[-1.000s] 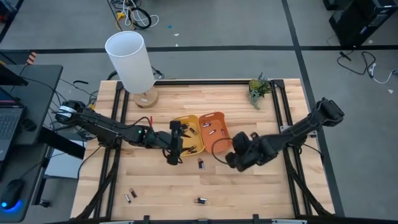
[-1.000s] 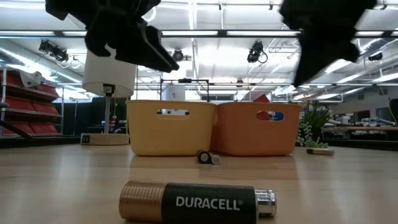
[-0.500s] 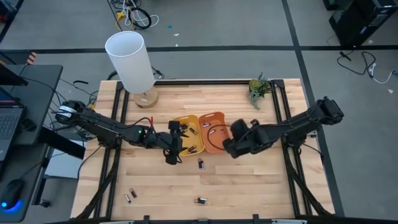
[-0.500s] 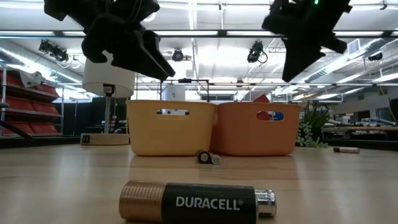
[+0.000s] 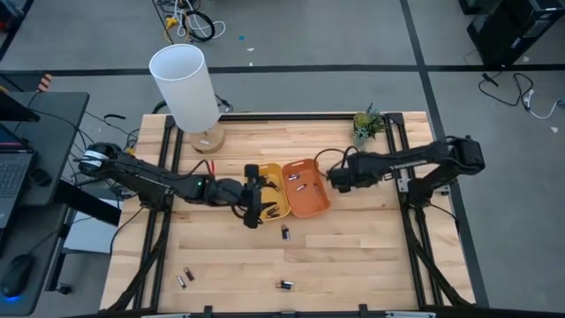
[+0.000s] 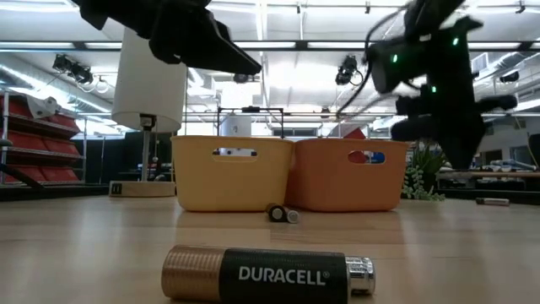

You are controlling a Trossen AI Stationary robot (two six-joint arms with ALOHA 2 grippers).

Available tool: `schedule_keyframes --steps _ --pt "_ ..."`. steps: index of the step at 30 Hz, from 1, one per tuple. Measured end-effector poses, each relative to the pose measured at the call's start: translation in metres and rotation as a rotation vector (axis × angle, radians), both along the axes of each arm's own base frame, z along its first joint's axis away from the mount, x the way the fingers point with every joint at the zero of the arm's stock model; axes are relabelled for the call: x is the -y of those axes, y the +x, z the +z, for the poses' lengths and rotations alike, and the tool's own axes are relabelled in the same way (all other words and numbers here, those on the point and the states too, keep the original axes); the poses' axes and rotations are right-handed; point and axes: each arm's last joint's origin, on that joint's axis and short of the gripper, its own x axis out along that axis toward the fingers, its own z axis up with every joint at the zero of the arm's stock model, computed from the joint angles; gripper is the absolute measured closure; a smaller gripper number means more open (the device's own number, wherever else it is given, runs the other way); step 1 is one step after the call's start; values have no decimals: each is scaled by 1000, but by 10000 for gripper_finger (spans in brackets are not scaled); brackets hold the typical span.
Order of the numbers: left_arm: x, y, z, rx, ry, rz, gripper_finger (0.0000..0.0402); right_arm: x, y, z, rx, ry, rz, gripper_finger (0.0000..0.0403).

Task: Sort batteries
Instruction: Put the bottom right silver battery into the orange bin

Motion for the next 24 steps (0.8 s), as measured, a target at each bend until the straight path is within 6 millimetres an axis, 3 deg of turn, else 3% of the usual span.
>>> schedule_keyframes --steps 5,14,24 --pt "-7 2 0 -8 -1 -92 149 30 -8 -16 15 101 17 335" --pt "-20 5 4 27 16 -87 149 88 -33 -14 -26 175 -1 315" --pt "-28 4 0 -15 36 -70 149 116 -59 -14 -14 264 -123 315"
